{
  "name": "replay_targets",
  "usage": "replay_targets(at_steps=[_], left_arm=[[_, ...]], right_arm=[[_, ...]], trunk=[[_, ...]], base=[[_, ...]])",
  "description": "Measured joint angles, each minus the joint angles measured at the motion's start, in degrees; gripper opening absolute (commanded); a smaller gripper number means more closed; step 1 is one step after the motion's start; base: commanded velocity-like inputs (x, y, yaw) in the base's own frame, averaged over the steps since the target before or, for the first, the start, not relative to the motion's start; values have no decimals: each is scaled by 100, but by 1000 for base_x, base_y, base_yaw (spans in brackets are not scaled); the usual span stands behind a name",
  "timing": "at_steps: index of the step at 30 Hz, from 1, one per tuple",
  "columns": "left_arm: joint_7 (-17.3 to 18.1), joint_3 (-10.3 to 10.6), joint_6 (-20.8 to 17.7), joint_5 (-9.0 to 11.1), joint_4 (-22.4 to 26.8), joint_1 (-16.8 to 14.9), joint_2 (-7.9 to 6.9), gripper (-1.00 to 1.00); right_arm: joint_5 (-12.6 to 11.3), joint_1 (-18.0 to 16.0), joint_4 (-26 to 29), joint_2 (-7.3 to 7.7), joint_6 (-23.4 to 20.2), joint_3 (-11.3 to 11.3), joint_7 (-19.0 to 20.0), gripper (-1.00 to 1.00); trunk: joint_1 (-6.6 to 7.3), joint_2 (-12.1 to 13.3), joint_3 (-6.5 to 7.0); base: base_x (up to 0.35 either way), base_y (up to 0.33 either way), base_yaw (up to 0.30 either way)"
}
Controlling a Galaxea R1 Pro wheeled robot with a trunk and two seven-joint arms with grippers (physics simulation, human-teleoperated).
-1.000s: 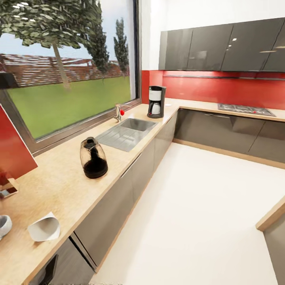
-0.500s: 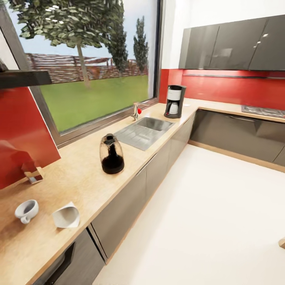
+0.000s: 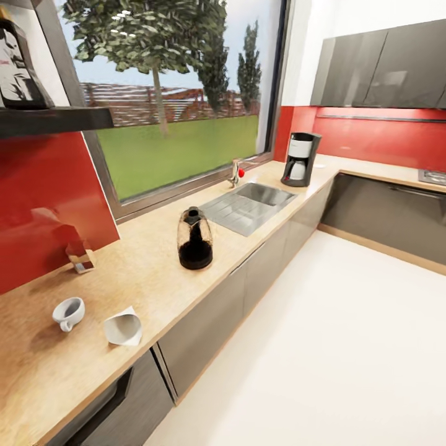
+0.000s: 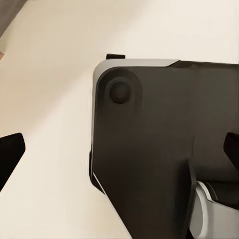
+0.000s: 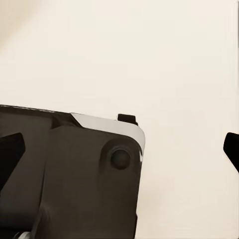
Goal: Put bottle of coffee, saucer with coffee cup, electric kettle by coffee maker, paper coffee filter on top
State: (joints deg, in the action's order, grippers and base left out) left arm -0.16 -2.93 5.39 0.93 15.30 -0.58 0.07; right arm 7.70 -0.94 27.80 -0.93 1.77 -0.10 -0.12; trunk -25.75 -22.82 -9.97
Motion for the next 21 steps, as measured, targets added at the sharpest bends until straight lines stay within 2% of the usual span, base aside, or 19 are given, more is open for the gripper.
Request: replay_targets(at_steps=[5, 8, 14, 21], left_arm=[[-9, -5, 65, 2, -6, -1, 0, 100], [-16, -10, 67, 2, 11, 0, 0, 100], [-15, -11, 81, -2, 29, 1, 0, 100], [-32, -6, 91, -6, 31, 1, 7, 100]], right_arm=[[6, 1, 9, -4, -6, -9, 23, 100], [2, 0, 9, 5, -2, -13, 18, 100], [4, -1, 2, 0, -4, -5, 4, 100], [8, -1, 2, 3, -4, -1, 4, 100]], trunk=[[0, 0, -1], [1, -1, -1], [-1, 0, -1], [-2, 0, -1]], base=[[91, -253, 11], [38, -76, 38], [-7, -21, 252], [-106, -187, 273]])
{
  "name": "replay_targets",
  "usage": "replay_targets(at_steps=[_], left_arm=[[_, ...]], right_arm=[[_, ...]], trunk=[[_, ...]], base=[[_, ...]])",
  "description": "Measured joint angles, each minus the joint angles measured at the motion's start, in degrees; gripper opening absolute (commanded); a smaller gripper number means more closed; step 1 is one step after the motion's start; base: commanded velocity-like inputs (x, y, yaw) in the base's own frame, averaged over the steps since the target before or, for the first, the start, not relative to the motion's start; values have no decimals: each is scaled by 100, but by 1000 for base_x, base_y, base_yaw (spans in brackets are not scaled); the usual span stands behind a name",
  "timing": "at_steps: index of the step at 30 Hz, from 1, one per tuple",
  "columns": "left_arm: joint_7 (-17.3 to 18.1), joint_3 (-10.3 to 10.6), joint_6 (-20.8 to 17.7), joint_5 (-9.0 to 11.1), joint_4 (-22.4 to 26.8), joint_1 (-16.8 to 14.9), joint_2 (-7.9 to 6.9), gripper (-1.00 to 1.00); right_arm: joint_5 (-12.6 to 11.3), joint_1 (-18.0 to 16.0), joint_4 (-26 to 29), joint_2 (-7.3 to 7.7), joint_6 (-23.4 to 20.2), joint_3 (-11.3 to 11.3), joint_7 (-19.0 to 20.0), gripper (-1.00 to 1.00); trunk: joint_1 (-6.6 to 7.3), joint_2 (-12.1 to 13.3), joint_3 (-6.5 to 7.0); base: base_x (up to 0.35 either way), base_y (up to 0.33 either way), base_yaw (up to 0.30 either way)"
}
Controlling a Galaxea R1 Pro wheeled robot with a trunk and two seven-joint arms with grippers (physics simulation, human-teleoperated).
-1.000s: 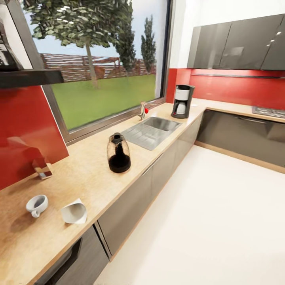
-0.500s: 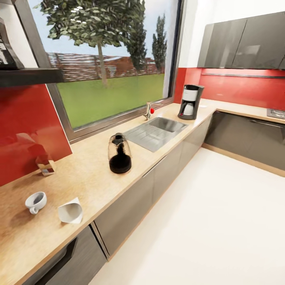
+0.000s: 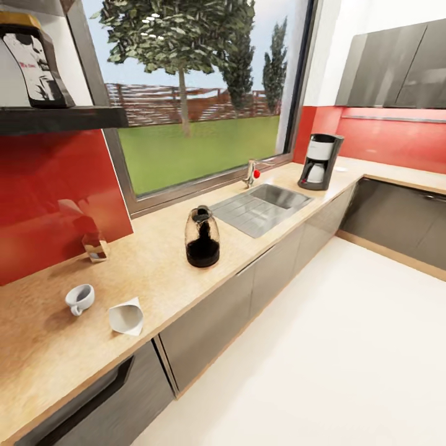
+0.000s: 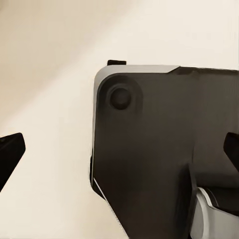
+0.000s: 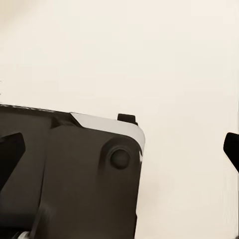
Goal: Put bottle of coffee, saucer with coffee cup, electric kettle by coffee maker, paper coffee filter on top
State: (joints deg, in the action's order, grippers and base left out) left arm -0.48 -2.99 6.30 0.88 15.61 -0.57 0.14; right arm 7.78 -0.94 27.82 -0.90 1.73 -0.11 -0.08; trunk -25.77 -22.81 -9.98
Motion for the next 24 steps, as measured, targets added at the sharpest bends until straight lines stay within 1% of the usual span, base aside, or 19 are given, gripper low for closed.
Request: replay_targets(at_steps=[13, 20, 24], left_arm=[[-3, 6, 2, 0, 8, 0, 0, 100], [-3, 9, 2, 0, 8, 0, -3, 100], [-3, 8, 2, 0, 7, -1, -4, 100]], right_arm=[[-1, 0, -3, -3, 5, 0, 0, 100], [0, 0, -3, -5, 7, 1, 0, 100], [0, 1, 1, 1, 7, 0, -5, 100]], trunk=[[0, 0, 0], [2, 0, 0], [2, -1, 0]], base=[[-181, -228, 274], [-12, -260, 271], [93, -175, 86]])
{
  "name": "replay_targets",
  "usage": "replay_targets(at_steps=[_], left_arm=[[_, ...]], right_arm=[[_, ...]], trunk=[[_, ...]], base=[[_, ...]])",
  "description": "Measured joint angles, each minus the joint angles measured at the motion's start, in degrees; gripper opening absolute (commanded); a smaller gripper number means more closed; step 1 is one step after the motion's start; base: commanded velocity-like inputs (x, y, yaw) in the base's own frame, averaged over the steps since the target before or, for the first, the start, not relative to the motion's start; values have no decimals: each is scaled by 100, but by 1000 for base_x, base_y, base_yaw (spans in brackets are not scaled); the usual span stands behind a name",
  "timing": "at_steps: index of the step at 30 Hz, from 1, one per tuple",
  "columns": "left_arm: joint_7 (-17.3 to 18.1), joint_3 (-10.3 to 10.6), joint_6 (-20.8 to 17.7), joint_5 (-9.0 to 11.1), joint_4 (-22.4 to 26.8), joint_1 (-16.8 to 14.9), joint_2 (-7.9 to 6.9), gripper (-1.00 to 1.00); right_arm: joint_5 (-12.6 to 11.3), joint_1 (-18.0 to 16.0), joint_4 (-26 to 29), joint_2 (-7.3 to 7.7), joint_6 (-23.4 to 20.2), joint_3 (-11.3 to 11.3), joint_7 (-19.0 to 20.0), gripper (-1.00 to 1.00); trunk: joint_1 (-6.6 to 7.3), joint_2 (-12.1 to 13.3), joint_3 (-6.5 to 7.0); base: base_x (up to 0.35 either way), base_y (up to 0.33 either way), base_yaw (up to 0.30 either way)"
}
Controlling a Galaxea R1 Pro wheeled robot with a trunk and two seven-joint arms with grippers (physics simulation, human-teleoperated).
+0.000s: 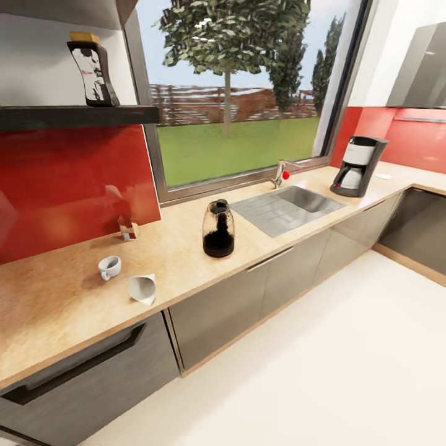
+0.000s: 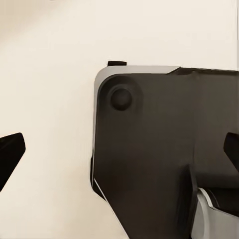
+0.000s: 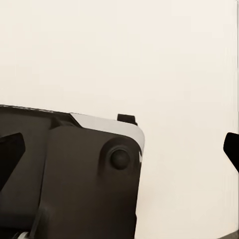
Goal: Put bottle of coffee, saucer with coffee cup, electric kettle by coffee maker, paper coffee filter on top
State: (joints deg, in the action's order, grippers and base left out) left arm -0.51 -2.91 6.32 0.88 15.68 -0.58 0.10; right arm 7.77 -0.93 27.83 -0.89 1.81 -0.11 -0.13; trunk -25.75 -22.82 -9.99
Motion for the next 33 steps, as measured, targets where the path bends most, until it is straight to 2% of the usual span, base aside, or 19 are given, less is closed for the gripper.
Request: replay_targets(at_steps=[7, 9, 10, 14, 15, 16, 23, 29, 32, 33], left_arm=[[2, 11, 7, -14, 22, -3, 13, 100], [21, 34, -2, -53, 196, -8, 9, 100], [49, 43, -9, -70, 493, -14, -10, 100], [65, 44, -23, -78, 1027, -93, -19, 100], [72, 62, -48, -79, 1413, -250, -3, 100], [72, 87, -58, -79, 1538, -405, 1, 100], [72, 417, -92, -74, 1984, -915, 31, 100], [80, 775, -150, -66, 2365, -1158, 55, 100], [147, 1077, -315, -64, 2597, -1207, 62, 100], [200, 1203, -398, -64, 2682, -1215, 62, 100]], right_arm=[[-3, 0, 20, 19, -4, -2, -1, 100], [-5, 0, 26, 19, -3, -2, 2, 100], [-10, 0, 26, 14, -3, -3, 14, 100], [-11, 0, 16, 11, 0, -3, 9, 100], [-10, 0, 14, 11, 0, 5, -4, 100], [-9, 0, 13, 11, 1, 11, -7, 100], [-9, 0, -4, 11, 4, 33, -15, 100], [-23, 0, 28, 14, 3, 64, -20, 100], [-33, 0, 68, 43, -1, 277, -68, 100], [-33, 0, 90, 52, -2, 439, -98, 100]], trunk=[[-1, 0, 0], [-1, 0, 0], [-1, 0, 1], [-1, 0, 1], [-1, 0, 1], [-2, 1, 2], [-1, 0, 1], [-1, 0, 1], [-1, 0, 0], [-1, 0, 0]], base=[[31, -29, 6], [0, 0, 0], [0, 0, 0], [0, 0, 0], [0, 0, 0], [0, 0, 0], [0, 0, 0], [0, 0, 0], [0, 0, 0], [0, 0, 0]])
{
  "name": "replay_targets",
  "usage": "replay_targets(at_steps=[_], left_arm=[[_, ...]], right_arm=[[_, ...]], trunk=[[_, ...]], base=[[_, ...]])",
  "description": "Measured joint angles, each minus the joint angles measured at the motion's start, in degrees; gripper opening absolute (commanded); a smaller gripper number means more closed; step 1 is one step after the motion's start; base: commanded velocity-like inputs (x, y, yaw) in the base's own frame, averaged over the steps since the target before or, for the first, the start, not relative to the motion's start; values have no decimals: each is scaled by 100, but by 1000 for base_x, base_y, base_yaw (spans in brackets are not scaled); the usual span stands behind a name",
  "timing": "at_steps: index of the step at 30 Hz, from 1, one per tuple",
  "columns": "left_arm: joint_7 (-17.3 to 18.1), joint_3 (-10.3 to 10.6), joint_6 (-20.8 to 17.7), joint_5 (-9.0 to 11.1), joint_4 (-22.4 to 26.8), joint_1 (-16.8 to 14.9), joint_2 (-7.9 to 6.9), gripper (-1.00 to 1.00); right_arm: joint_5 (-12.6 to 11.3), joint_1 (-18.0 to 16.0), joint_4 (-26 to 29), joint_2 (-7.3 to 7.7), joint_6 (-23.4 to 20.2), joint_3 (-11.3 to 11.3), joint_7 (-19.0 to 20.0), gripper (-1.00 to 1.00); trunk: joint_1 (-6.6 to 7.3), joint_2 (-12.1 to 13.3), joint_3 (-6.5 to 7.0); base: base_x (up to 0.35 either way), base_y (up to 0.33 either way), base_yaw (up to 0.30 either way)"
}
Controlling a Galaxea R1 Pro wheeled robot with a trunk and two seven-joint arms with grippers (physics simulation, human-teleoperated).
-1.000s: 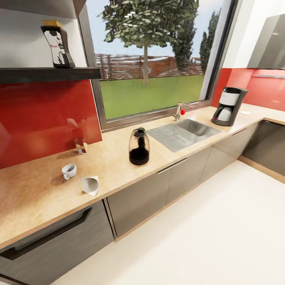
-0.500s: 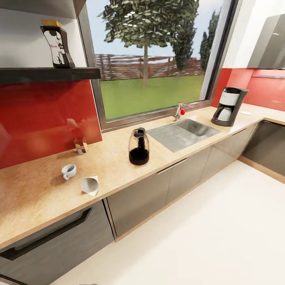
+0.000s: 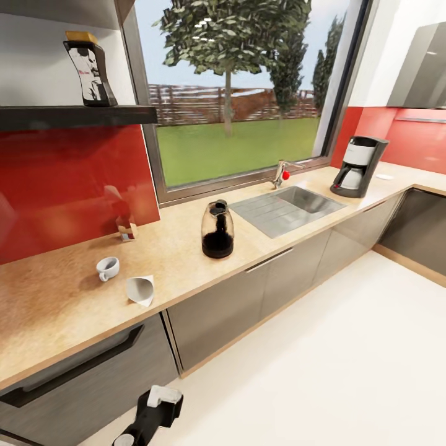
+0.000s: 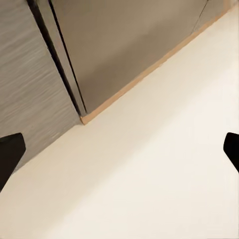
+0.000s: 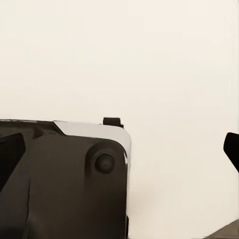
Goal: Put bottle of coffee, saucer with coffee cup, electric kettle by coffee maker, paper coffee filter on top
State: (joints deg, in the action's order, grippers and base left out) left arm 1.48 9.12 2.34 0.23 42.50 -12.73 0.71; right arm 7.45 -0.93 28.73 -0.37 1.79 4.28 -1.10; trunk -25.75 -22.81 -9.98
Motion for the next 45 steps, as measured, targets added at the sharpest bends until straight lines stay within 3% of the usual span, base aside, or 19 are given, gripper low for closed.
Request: replay_targets(at_steps=[4, 8, 10, 12, 16, 22, 23, 26, 28, 33, 35, 38, 41, 45], left_arm=[[202, 228, -167, 1, 343, -12, -3, 100], [299, 298, -522, 5, 960, -16, 2, 100], [354, 320, -1082, 8, 1542, -16, 4, 100], [392, 330, -1386, 10, 2041, 13, -6, 100], [414, 338, -1581, 9, 2490, 55, -19, 100], [428, 364, -1616, 17, 2603, 72, -5, 100], [427, 506, -1606, 8, 2606, 67, -9, 100], [422, 636, -1610, 2, 2656, 51, -10, 100], [424, 653, -1930, 16, 3624, -8, -65, 100], [445, 632, -2472, 39, 4257, -64, -81, 100], [538, 611, -2519, 35, 4380, -94, -93, 100], [718, 501, -2538, 34, 4440, -123, -138, 100], [1136, 58, -2555, 41, 4472, -229, -234, 100], [1769, -593, -2752, 46, 4478, -381, -256, 100]], right_arm=[[3, 0, 65, 16, -7, 331, -46, 100], [12, -1, 68, 17, -11, 418, -41, 100], [19, -1, 47, 15, -17, 420, -24, 100], [21, -1, 34, 15, -16, 421, -19, 100], [29, -2, 23, 15, -13, 421, -22, 100], [27, -1, 13, 12, -10, 422, -23, 100], [25, -2, 12, 12, -10, 422, -23, 100], [23, -3, 11, 7, -10, 420, -25, 100], [19, -3, 18, -4, -11, 417, -34, 100], [22, -5, 64, -5, -10, 417, -29, 100], [21, -7, 77, -5, -10, 418, -27, 100], [16, -5, 81, -8, -11, 416, -27, 100], [14, -5, 82, -10, -11, 415, -27, 100], [14, -6, 62, -10, -11, 415, -27, 100]], trunk=[[0, 0, 0], [0, 0, 1], [0, 1, -3], [0, 1, -11], [0, 1, -33], [-1, 1, -67], [-4, 4, -70], [-1, 0, -76], [1, 0, -75], [0, 0, -76], [0, 1, -76], [0, 1, -76], [0, 1, -76], [0, 1, -76]], base=[[0, 0, 0], [0, 0, 15], [0, 0, 111], [0, 0, 166], [0, 0, 191], [-53, 0, 218], [-286, 0, 259], [-133, 0, 266], [-4, 0, 103], [-1, 0, 29], [0, 0, 2], [0, 0, 0], [0, 0, 0], [0, 0, 0]])
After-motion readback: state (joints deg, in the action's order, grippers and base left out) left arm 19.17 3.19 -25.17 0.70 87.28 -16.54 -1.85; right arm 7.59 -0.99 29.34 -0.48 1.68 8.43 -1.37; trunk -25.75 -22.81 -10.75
